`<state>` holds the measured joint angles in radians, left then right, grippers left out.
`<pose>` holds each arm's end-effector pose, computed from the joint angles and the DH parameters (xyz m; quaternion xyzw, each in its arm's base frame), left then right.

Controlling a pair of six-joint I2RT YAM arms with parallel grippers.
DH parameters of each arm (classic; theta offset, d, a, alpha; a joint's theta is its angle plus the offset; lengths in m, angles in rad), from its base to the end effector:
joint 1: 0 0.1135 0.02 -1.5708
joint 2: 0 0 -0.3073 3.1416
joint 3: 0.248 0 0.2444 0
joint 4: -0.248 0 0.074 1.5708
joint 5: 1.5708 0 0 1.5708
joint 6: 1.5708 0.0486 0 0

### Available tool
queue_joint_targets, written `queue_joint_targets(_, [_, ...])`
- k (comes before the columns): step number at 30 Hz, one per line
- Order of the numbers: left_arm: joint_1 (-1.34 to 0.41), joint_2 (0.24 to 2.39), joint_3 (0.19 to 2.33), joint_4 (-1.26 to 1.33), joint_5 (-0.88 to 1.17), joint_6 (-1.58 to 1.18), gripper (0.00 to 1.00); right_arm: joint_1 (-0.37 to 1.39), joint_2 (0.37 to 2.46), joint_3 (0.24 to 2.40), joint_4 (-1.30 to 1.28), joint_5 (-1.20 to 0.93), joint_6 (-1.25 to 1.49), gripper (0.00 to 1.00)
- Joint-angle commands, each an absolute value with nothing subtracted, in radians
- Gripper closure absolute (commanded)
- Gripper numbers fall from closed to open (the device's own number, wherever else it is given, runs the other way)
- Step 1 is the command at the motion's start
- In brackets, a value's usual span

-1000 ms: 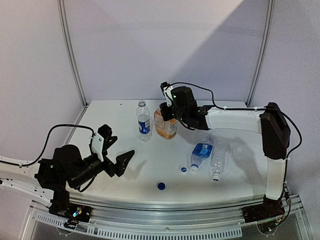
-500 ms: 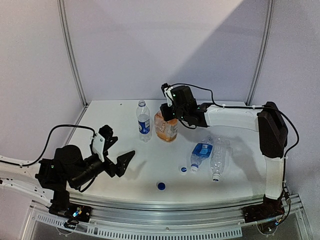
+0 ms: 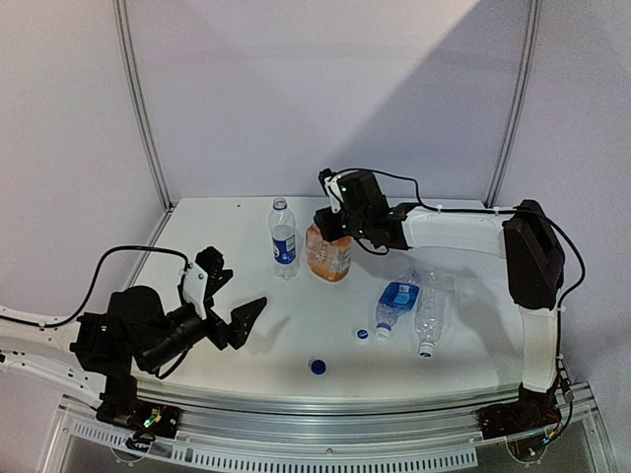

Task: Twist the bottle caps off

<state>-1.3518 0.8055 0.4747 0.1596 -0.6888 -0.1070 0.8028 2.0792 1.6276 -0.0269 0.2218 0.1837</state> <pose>0.0650 -0.1500 0.2959 0.2431 0.7118 -0.2114 0.6241 0.3667 0.3642 0.2766 -0.2040 0.8264 0.1611 0.4995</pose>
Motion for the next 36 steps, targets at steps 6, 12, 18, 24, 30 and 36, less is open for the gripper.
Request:
queue_joint_targets(6, [-1.342,0.810,0.461,0.163,-0.681,-0.117,0.13,0.795,2.068,1.640,-0.050,0.180,0.194,0.46])
queue_joint_targets(12, [-1.342,0.813,0.462,0.164,-0.680,-0.116,0.13,0.795,2.041,1.632,-0.066,0.181,0.199,0.30])
queue_joint_targets(18, [-1.342,0.821,0.464,0.167,-0.679,-0.112,0.13,0.796,1.978,1.579,-0.034,0.195,0.219,0.20])
queue_joint_targets(24, [-1.342,0.831,0.467,0.169,-0.676,-0.111,0.13,0.796,1.886,1.526,-0.043,0.199,0.230,0.19])
queue_joint_targets(30, [-1.342,0.848,0.469,0.169,-0.677,-0.110,0.13,0.796,1.745,1.371,-0.063,0.219,0.261,0.18])
queue_joint_targets(36, [-1.342,0.877,0.482,0.163,-0.680,-0.115,0.11,0.798,1.522,1.175,-0.093,0.210,0.268,0.18])
